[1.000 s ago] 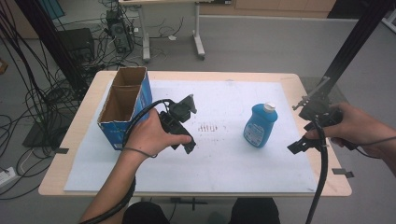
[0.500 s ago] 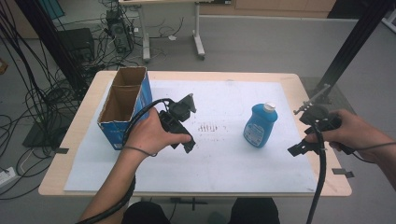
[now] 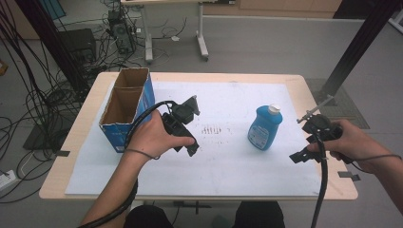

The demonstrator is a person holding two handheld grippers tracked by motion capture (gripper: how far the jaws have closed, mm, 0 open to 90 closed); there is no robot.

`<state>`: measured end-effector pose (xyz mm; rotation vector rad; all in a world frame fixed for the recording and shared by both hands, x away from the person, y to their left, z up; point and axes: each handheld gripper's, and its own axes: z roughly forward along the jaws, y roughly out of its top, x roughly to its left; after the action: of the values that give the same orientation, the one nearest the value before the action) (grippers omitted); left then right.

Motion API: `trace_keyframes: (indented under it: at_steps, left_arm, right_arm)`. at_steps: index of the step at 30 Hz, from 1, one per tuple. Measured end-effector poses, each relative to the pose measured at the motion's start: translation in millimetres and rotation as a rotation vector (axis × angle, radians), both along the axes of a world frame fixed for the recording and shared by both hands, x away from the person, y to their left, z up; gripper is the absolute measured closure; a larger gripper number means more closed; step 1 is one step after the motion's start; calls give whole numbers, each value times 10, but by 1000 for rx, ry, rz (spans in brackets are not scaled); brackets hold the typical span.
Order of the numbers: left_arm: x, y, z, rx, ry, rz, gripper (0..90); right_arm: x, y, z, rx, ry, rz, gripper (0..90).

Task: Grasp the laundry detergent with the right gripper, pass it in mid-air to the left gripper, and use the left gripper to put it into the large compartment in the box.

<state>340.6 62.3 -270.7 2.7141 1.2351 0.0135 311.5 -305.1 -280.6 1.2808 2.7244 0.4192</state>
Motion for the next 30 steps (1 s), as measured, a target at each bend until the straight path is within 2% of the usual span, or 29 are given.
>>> trace_keyframes:
  at_steps: [12,22,25,30]
  left_arm:
    - [-5,10,11,-2,-1,3,97]
    - [0,2,36,-1,-2,2,97]
    - [-1,0,34,0,-1,1,97]
    - [-10,1,29,3,1,2,97]
  right_arm:
    - [-4,-33,-201,13,-19,-25,77]
    - [-15,-57,-339,61,-67,-43,77]
    - [-18,-80,-446,88,-85,-48,77]
    - [-30,-98,-565,99,-102,-50,76]
